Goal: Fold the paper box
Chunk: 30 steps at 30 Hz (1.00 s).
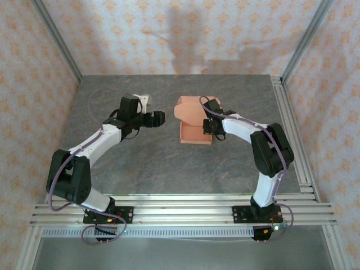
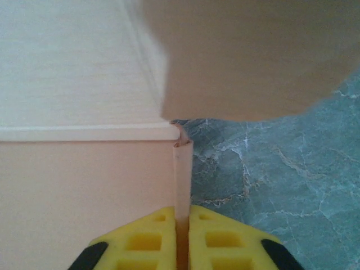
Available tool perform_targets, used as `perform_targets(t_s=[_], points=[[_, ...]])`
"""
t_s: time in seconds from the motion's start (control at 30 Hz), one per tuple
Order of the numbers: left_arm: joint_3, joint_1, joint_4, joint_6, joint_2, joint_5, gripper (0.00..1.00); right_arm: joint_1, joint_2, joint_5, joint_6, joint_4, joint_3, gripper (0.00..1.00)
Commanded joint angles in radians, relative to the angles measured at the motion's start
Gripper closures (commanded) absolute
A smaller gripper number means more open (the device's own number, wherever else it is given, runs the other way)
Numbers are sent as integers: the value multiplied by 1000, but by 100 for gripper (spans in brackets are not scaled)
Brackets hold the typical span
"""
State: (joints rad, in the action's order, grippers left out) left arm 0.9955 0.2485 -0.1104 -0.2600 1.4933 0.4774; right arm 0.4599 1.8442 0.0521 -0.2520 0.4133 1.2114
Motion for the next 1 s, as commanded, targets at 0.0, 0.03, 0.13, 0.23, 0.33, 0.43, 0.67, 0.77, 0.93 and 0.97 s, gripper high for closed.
perform_targets(t_s=[0.0, 0.03, 0.13, 0.23, 0.33, 0.43, 0.67, 0.77, 0.93, 0.97], points=[[-14, -2, -2, 21, 0, -13, 15, 3, 27, -26, 6, 46, 30, 99], [-14, -2, -2, 20, 2, -14, 15, 5, 32, -36, 13, 55, 31, 100], [-18, -1, 1, 22, 3, -14, 15, 11, 53, -80, 36, 94, 41, 100], [-22, -3, 3, 22, 4, -17, 15, 33, 85, -146, 47, 130, 53, 100], [-27, -4, 5, 23, -2, -33, 15, 66, 123, -221, 50, 168, 73, 100], [-40, -15, 18, 6, -20, -47, 15, 97, 160, -278, 31, 199, 86, 100], [-66, -46, 35, -7, -54, -42, 15, 143, 231, -352, -18, 220, 79, 100], [-80, -51, 42, -6, -66, -42, 14, 153, 257, -443, -15, 261, 95, 100], [-88, -57, 50, -11, -74, -38, 14, 157, 281, -470, 3, 261, 106, 96], [-87, -58, 49, -11, -76, -37, 14, 156, 271, -444, 5, 244, 99, 92]])
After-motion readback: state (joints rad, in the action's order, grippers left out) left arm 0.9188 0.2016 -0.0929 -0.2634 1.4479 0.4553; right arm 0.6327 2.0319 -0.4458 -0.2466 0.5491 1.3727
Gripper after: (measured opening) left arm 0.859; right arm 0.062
